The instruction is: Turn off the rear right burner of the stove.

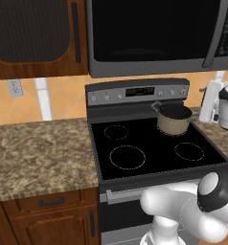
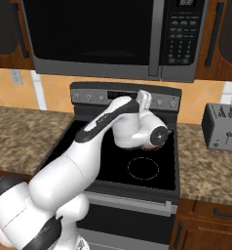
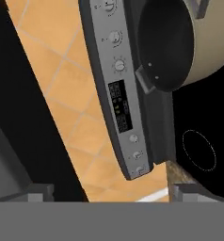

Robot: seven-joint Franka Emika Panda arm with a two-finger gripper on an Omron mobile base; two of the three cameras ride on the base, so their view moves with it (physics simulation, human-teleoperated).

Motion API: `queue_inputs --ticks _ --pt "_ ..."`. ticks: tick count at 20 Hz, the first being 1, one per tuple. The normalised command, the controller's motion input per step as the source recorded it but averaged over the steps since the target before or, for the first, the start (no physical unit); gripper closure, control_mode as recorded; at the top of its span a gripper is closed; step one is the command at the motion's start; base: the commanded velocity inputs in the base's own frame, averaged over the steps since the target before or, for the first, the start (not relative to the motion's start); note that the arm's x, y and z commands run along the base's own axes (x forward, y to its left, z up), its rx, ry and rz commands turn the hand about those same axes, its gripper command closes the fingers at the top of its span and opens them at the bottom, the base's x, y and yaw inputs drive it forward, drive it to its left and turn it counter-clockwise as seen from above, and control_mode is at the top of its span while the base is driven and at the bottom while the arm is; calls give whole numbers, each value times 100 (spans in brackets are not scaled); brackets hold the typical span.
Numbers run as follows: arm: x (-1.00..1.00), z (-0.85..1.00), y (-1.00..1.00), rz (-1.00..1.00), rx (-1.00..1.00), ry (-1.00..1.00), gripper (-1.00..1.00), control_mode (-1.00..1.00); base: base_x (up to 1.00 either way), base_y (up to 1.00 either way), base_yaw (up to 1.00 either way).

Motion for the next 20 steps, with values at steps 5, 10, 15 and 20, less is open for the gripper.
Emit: queue_inputs --ticks 5,10,15,20 --pt "45 0 -25 -15 28 -3 -100 -100 0 0 0" --pt "41 -8 -2 -12 22 0 -100 -100 0 0 0" --pt "37 -32 -3 -8 13 0 -100 -100 0 0 0" --pt "41 -20 0 -2 2 1 -100 -100 0 0 0"
